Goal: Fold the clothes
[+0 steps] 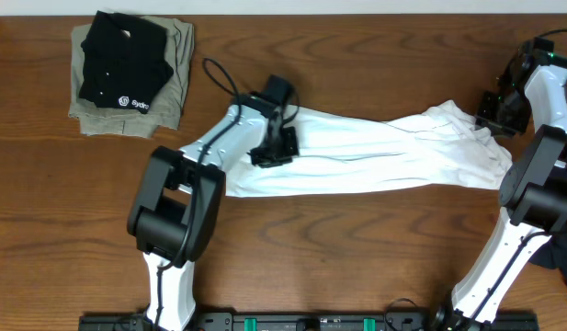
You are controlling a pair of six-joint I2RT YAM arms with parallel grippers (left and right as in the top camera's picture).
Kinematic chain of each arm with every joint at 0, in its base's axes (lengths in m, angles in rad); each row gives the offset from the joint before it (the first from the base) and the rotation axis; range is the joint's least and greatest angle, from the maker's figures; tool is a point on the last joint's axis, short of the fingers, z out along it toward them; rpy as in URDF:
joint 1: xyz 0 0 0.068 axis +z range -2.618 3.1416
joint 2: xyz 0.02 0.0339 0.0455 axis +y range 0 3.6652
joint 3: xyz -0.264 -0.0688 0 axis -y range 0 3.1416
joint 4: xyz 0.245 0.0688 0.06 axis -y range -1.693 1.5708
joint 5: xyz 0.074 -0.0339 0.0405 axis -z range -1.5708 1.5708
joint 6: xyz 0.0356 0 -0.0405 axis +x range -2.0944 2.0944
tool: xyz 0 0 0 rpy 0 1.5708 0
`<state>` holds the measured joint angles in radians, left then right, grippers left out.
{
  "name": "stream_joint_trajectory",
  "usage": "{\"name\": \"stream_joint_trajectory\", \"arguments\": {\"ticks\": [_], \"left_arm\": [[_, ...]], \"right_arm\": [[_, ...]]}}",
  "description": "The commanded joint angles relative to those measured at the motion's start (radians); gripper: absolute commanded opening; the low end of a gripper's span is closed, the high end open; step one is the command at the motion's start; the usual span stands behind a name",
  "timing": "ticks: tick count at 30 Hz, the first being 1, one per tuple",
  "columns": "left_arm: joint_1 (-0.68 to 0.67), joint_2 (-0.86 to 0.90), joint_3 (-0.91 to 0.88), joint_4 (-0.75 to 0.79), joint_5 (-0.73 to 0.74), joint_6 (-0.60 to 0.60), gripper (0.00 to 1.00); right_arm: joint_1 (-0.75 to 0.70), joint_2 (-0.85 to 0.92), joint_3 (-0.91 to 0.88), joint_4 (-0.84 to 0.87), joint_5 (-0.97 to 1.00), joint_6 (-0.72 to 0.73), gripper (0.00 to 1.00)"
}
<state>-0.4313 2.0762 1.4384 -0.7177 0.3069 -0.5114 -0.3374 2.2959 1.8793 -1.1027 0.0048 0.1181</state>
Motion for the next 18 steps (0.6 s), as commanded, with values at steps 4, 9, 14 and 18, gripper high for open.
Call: {"name": "stream_joint_trajectory", "arguments": {"ticks": [4,9,14,18], "left_arm": [[0.052,0.004,-0.011,-0.018,-0.004,0.102,0.16],[0.075,-0.058,0.025,-0.054,-0.002,0.184,0.16],[0.113,-0.193,0.033,-0.069,-0.028,0.208,0.36],[0.200,-0.288,0.033,-0.087,-0.034,0.208,0.75]], "right_arm": [[-0.003,0.016,0.021,-0.007,-0.029,-0.023,0.36],[-0.003,0.015,0.021,-0.010,-0.029,-0.021,0.38],[-0.003,0.010,0.036,-0.043,-0.028,-0.018,0.45],[-0.003,-0.017,0.111,-0.117,-0.030,0.003,0.49]]}}
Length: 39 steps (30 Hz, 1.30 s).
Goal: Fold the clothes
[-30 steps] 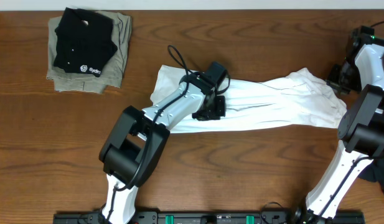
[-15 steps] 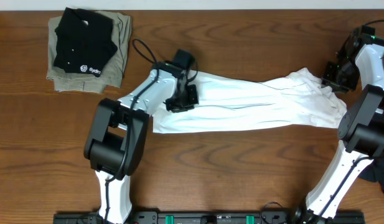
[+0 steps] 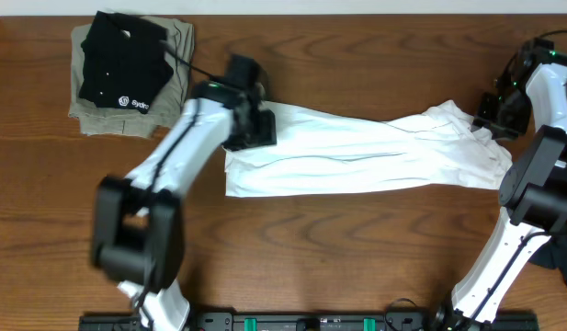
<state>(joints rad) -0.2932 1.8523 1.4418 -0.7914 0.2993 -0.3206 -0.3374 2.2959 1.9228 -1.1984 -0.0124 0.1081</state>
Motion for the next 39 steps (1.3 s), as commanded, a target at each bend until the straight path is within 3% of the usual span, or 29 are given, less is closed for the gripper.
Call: {"name": "stream_joint_trajectory", "arguments": {"ticks": [1,4,8,10,19,29,39], "left_arm": [[0.093,-0.081,0.030,-0.026,-0.022,0.017,0.80],[0.182,-0.106,0.030,-0.074,-0.015,0.019,0.87],[0.288,-0.095,0.002,-0.098,0.066,0.108,0.95],[0.323,-0.083,-0.018,-0.098,0.148,0.164,1.00],[0.388,-0.011,-0.149,-0.081,0.341,0.329,0.98],[0.387,0.101,-0.199,-0.025,0.420,0.381,0.98],[0.387,0.196,-0.199,0.056,0.427,0.379,0.98]], "right_arm": [[-0.003,-0.029,0.097,-0.049,-0.016,0.020,0.51],[0.003,-0.065,0.174,-0.121,-0.056,0.026,0.62],[0.024,-0.123,0.228,-0.211,-0.211,0.023,0.96],[0.041,-0.146,0.228,-0.244,-0.302,-0.023,0.99],[0.186,-0.157,0.228,-0.391,-0.425,-0.126,0.99],[0.369,-0.157,0.228,-0.389,-0.410,-0.125,0.98],[0.441,-0.157,0.228,-0.399,-0.410,-0.124,0.98]]}}
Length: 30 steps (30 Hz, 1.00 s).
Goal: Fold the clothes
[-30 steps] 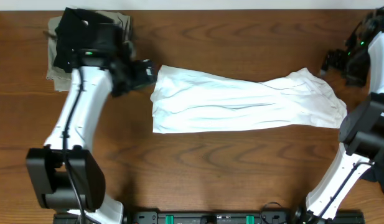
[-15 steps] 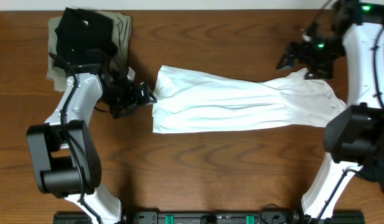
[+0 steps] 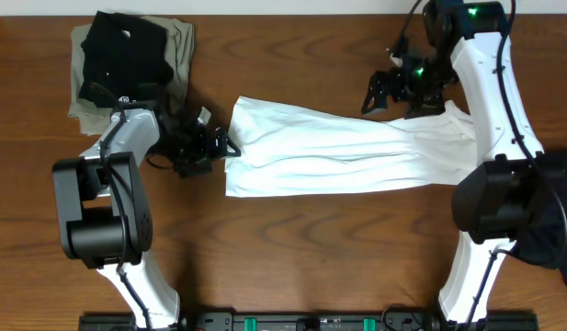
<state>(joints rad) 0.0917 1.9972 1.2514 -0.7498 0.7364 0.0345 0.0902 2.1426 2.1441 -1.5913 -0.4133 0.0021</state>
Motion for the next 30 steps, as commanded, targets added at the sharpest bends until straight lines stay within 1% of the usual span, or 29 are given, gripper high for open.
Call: {"name": "stream_joint_trajectory", "arguments": {"ticks": [1,4,9,17,21,22,23,26,28,29,30], "left_arm": [[0.001,0.058,-0.009,0.024,-0.010,0.017,0.98],[-0.012,0.086,-0.009,0.042,-0.010,0.013,0.98],[-0.073,0.144,-0.009,0.058,-0.010,0.005,0.98],[-0.173,0.206,-0.009,0.128,-0.011,-0.059,0.98],[-0.176,0.206,-0.009,0.130,-0.011,-0.071,0.62],[-0.173,0.207,-0.009,0.130,-0.011,-0.074,0.50],[-0.171,0.207,-0.009,0.130,-0.011,-0.074,0.44],[-0.160,0.206,-0.009,0.130,-0.011,-0.074,0.28],[-0.149,0.206,-0.009,0.130,-0.011,-0.074,0.20],[-0.142,0.206,-0.009,0.129,-0.011,-0.074,0.19],[-0.135,0.206,-0.009,0.127,-0.011,-0.074,0.13]], "right_arm": [[0.016,-0.003,0.006,-0.006,-0.009,-0.018,0.98],[0.026,-0.003,0.006,-0.007,-0.010,-0.018,0.98],[0.042,-0.003,0.006,-0.004,-0.010,-0.018,0.98],[0.063,-0.003,0.006,-0.008,-0.009,-0.018,0.98],[0.063,-0.003,0.006,-0.006,-0.009,-0.019,0.97],[0.063,-0.003,0.006,-0.006,-0.009,-0.019,0.97],[0.063,-0.003,0.006,-0.006,-0.009,-0.019,0.97],[0.063,-0.003,0.006,-0.006,-0.008,-0.019,0.97],[0.063,-0.003,0.006,-0.007,-0.008,-0.019,0.97],[0.063,-0.003,0.006,-0.007,-0.008,-0.019,0.96],[0.063,-0.003,0.006,-0.007,-0.008,-0.019,0.96]]}}
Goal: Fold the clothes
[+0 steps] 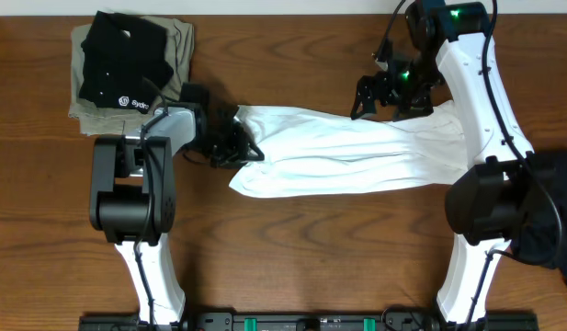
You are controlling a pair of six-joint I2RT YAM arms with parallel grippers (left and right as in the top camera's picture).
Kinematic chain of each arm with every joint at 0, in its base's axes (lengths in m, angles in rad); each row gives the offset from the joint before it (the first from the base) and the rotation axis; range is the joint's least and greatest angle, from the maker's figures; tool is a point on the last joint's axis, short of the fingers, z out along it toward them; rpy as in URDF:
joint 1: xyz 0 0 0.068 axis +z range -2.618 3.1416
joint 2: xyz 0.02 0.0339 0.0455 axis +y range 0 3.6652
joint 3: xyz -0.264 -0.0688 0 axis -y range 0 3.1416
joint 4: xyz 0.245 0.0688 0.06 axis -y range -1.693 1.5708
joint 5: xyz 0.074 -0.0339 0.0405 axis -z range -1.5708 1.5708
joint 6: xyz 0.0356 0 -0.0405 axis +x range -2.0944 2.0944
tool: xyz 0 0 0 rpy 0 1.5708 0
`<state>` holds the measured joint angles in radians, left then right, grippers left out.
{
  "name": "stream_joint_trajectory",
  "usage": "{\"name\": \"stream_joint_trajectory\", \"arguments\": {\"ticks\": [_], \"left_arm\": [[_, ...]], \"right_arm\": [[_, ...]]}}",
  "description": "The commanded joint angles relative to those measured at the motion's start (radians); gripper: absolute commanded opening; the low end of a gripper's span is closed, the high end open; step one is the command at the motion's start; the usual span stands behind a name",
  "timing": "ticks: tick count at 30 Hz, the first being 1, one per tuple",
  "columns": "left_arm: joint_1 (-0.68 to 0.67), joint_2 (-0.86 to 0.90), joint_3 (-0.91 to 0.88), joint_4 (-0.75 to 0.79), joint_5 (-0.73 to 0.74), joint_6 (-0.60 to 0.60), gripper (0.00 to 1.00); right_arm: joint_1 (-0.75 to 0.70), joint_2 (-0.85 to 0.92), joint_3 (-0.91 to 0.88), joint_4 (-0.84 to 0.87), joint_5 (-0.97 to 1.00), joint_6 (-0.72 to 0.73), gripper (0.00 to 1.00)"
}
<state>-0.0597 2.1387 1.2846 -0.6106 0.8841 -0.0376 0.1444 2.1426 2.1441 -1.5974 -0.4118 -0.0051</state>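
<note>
A white garment (357, 152) lies stretched out sideways across the middle of the table, wrinkled at its right end. My left gripper (243, 147) lies low at the garment's left edge, its fingers over the cloth there; the overhead view does not show whether they are closed on it. My right gripper (362, 101) hovers at the garment's upper edge right of the middle, its fingers spread and nothing between them.
A folded pile, a black garment (122, 60) on a khaki one (177, 87), sits at the far left corner. A dark cloth (551, 221) hangs at the right table edge beside the right arm's base.
My left gripper has moved right from just beside the garment's left edge onto that edge, and the edge has shifted slightly. The right gripper has moved a little left along the upper edge.
First my left gripper rested on the garment's upper left part while the right one stayed at its far right end. The left then moved toward the top left corner, later lay off the cloth to its left, and the right swung over the upper edge. Now both are at the cloth's edges.
</note>
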Motion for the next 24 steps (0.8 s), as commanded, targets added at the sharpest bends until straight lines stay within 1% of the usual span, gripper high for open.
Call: {"name": "stream_joint_trajectory", "arguments": {"ticks": [1,3,5,12,19,24], "left_arm": [[0.026,0.064,-0.042,-0.013,-0.163,-0.002,0.09],[0.049,0.064,-0.041,-0.016,-0.173,-0.002,0.06],[0.075,0.064,-0.037,-0.021,-0.209,-0.013,0.06],[0.174,0.064,0.061,-0.148,-0.407,-0.019,0.06],[0.262,0.064,0.281,-0.340,-0.560,-0.008,0.06],[0.292,0.064,0.456,-0.495,-0.567,-0.004,0.06]], "right_arm": [[0.008,-0.003,0.006,-0.001,-0.006,-0.011,0.96],[0.008,-0.003,0.006,-0.002,0.001,-0.012,0.96],[0.008,-0.003,0.006,-0.002,0.009,-0.012,0.97],[0.008,-0.003,0.006,-0.005,0.024,-0.012,0.96],[0.008,-0.003,0.006,-0.027,0.061,-0.012,0.95],[0.008,-0.003,0.006,-0.026,0.072,-0.012,0.95]]}}
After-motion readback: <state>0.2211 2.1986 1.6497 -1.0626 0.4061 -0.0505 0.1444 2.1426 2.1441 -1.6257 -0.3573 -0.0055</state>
